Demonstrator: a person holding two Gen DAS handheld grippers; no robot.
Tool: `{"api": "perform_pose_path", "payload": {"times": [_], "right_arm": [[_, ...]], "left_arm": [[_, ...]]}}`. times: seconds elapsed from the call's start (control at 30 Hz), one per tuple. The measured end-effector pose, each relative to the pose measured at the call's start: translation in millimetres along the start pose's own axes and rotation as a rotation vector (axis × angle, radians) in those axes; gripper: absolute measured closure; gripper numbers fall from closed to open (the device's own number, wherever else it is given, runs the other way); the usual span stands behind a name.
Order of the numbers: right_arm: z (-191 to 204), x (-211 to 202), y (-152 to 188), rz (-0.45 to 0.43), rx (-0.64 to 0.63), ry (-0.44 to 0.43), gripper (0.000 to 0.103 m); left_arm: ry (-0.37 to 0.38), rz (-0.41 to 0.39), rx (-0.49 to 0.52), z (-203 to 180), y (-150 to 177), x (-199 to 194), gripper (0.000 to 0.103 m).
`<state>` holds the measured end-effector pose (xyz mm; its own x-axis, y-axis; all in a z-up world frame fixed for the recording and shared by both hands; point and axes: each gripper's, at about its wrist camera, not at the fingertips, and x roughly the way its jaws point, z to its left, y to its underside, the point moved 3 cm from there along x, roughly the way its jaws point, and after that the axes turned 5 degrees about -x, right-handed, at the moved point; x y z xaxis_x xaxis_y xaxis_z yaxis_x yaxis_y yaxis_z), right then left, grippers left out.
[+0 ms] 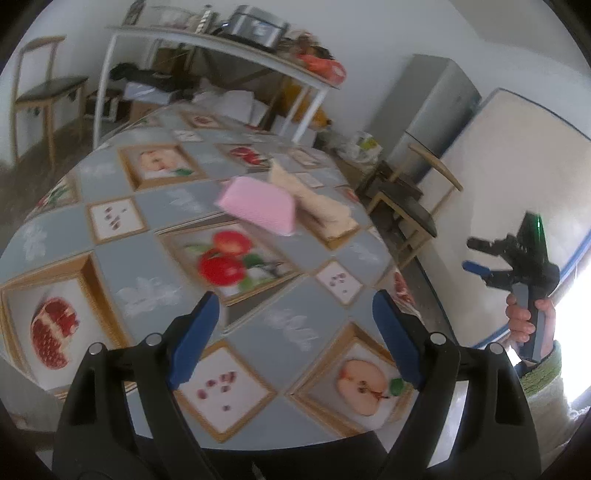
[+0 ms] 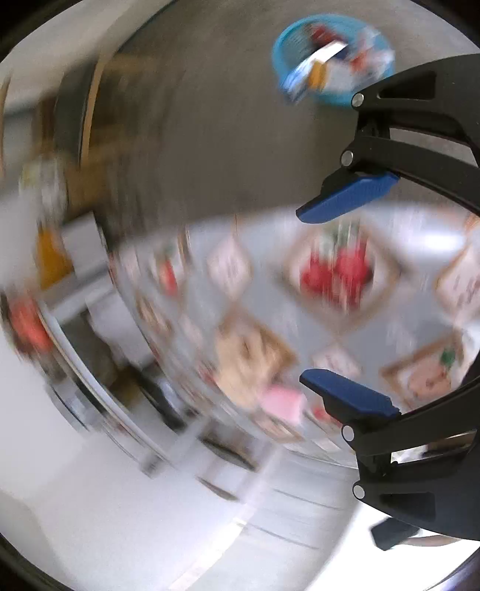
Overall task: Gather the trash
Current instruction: 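Return both tools to the table above the pink pad and beige cloth, then grasp the pink mesh pad with the left tool while the right tool grasps the beige cloth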
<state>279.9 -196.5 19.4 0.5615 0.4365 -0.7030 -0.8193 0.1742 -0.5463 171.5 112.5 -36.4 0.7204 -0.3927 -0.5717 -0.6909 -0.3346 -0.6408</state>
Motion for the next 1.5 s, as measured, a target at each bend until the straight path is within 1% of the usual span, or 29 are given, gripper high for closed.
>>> {"api": "perform_pose_path", "payload": {"times": [0.03,0.1,0.13,0.2,0.27,0.3,0.37,0.4,0.43,0.53,0.63,0.67,0.73,0.8,0.83,0.9,1.0,1.1,1.2,1.3,1.37,1.43,1.47,1.5], "right_arm": [[24.2,18.8,-5.5,0.025,-0.046,-0.021,0.024],[57.4,45.2,-12.5,0.056,-0.109,-0.049,0.024],[80.5,64.8,-18.1,0.076,-0.158,-0.069,0.024],[114.4,94.9,-25.4,0.111,-0.23,-0.085,0.024],[138.6,121.3,-35.7,0.123,-0.295,-0.066,0.024],[148.4,135.1,-43.6,0.115,-0.326,-0.032,0.024],[154.5,158.4,-59.6,0.111,-0.363,0.019,0.024],[155.2,172.3,-69.4,0.12,-0.363,0.035,0.024],[152.6,190.6,-80.6,0.141,-0.335,0.048,0.024],[141.5,237.8,-98.1,0.237,-0.234,0.028,0.024],[134.2,269.5,-97.3,0.328,-0.15,-0.002,0.026],[136.7,273.4,-93.8,0.347,-0.151,-0.014,0.031],[145.9,274.4,-81.8,0.372,-0.186,-0.01,0.038],[156.0,273.6,-65.0,0.412,-0.231,0.004,0.051],[159.8,272.2,-59.0,0.419,-0.238,-0.006,0.052],[168.1,265.5,-45.7,0.441,-0.246,-0.035,0.059],[176.3,247.7,-19.3,0.475,-0.245,-0.055,0.063],[180.9,226.0,14.2,0.501,-0.226,-0.08,0.064],[184.5,201.4,56.5,0.537,-0.184,-0.133,0.064],[189.5,182.1,84.1,0.549,-0.191,-0.166,0.063],[192.4,164.1,88.6,0.489,-0.228,-0.15,0.063],[187.2,141.9,78.4,0.361,-0.257,-0.078,0.063],[183.4,131.7,71.1,0.295,-0.279,-0.014,0.063],[177.4,119.0,63.0,0.207,-0.312,0.097,0.063]], "left_arm": [[-0.003,-0.003,-0.014,6.6,-0.7,-0.1,0.022],[-0.005,-0.007,-0.038,17.7,-3.0,-0.4,0.022],[-0.008,-0.01,-0.046,22.6,-4.1,-0.6,0.022],[-0.009,-0.015,-0.058,30.4,-5.5,-1.2,0.022],[-0.007,-0.017,-0.071,36.4,-6.5,-0.7,0.022],[-0.001,-0.016,-0.081,39.6,-7.0,-0.3,0.022],[0.01,-0.015,-0.092,42.7,-7.8,0.1,0.022],[0.014,-0.015,-0.095,44.0,-7.8,0.4,0.022],[0.019,-0.014,-0.098,45.1,-7.4,0.9,0.022],[0.029,-0.009,-0.102,47.5,-5.6,1.7,0.022],[0.035,-0.004,-0.11,50.9,-5.1,2.0,0.022],[0.035,-0.004,-0.112,51.6,-5.1,1.9,0.022],[0.039,-0.005,-0.115,54.3,-5.5,0.3,0.022],[0.04,-0.007,-0.118,57.3,-5.3,-0.7,0.022],[0.041,-0.006,-0.121,58.8,-4.9,-0.7,0.022],[0.043,-0.001,-0.129,61.0,-3.9,-1.3,0.022],[0.046,0.007,-0.138,62.2,-1.5,-2.7,0.022],[0.044,0.018,-0.135,62.9,4.9,-6.6,0.022],[0.033,0.038,-0.129,64.2,15.0,-11.9,0.022],[0.024,0.07,-0.134,66.3,25.8,-14.8,0.022],[0.016,0.087,-0.134,66.1,32.2,-17.0,0.022],[0.018,0.091,-0.13,64.6,36.7,-21.2,0.022],[0.017,0.09,-0.128,64.2,38.4,-23.1,0.022],[0.02,0.087,-0.126,62.4,40.3,-26.2,0.022]]}}
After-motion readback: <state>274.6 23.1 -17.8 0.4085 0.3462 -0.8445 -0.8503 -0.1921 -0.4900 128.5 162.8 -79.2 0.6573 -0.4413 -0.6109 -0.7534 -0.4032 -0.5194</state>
